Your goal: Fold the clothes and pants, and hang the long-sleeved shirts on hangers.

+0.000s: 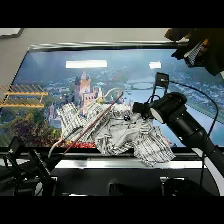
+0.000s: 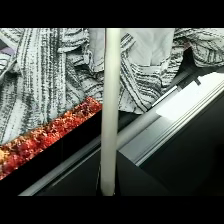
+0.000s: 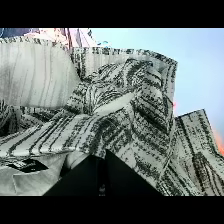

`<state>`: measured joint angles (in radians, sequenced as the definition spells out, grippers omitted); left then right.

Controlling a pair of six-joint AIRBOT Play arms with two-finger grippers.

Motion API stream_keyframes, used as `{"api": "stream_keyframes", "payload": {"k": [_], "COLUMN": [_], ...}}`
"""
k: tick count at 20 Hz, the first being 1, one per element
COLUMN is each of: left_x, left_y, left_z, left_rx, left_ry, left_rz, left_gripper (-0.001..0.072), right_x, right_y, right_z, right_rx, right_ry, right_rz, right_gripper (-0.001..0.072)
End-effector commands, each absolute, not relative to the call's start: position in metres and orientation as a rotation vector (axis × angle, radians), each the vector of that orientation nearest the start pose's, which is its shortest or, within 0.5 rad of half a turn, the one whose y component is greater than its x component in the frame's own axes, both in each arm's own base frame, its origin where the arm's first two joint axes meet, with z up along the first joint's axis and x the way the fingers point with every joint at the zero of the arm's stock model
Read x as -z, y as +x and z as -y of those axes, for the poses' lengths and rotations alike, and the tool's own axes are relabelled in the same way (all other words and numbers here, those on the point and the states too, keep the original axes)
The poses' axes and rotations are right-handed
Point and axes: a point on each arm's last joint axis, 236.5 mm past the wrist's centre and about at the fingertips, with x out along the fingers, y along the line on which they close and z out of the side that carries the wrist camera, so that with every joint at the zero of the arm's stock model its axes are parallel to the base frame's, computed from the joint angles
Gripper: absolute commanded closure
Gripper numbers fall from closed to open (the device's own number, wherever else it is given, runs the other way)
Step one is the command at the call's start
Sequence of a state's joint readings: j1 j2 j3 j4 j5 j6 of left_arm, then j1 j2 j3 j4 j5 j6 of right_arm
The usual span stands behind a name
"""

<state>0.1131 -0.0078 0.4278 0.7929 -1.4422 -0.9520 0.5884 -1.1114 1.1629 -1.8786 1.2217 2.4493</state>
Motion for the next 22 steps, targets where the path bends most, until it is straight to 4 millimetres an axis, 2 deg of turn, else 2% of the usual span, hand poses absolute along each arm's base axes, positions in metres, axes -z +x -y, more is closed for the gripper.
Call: {"api": "stream_keyframes", "payload": {"k": [1,4,10,14,17,19,22], "left_x": [-0.076,-0.074,-0.081,-0.107,-0.122,-0.119,-0.101], "left_y": [0.111,0.103,0.116,0.140,0.159,0.165,0.158], "left_z": [0.160,0.161,0.160,0.156,0.145,0.137,0.127], "left_rx": [0.834,0.843,0.868,0.870,0.862,0.862,0.891], "left_ry": [-0.049,-0.064,-0.016,0.058,0.155,0.204,0.307], "left_rz": [-0.783,-0.822,-0.805,-0.749,-0.757,-0.798,-0.864], "left_gripper": [0.0678,0.0678,0.0678,0.0678,0.0677,0.0678,0.0678], "right_x": [-0.079,-0.078,-0.080,-0.080,-0.075,-0.073,-0.074], "right_y": [0.342,0.340,0.343,0.344,0.344,0.345,0.346], "right_z": [-0.140,-0.139,-0.136,-0.135,-0.135,-0.135,-0.133], "right_rx": [0.178,0.185,0.203,0.221,0.229,0.246,0.268], "right_ry": [0.219,0.219,0.224,0.245,0.241,0.262,0.285], "right_rz": [-1.041,-1.046,-1.032,-1.024,-1.035,-1.036,-1.025], "right_gripper": [0.0671,0.0671,0.0671,0.0671,0.0671,0.0671,0.0671]}}
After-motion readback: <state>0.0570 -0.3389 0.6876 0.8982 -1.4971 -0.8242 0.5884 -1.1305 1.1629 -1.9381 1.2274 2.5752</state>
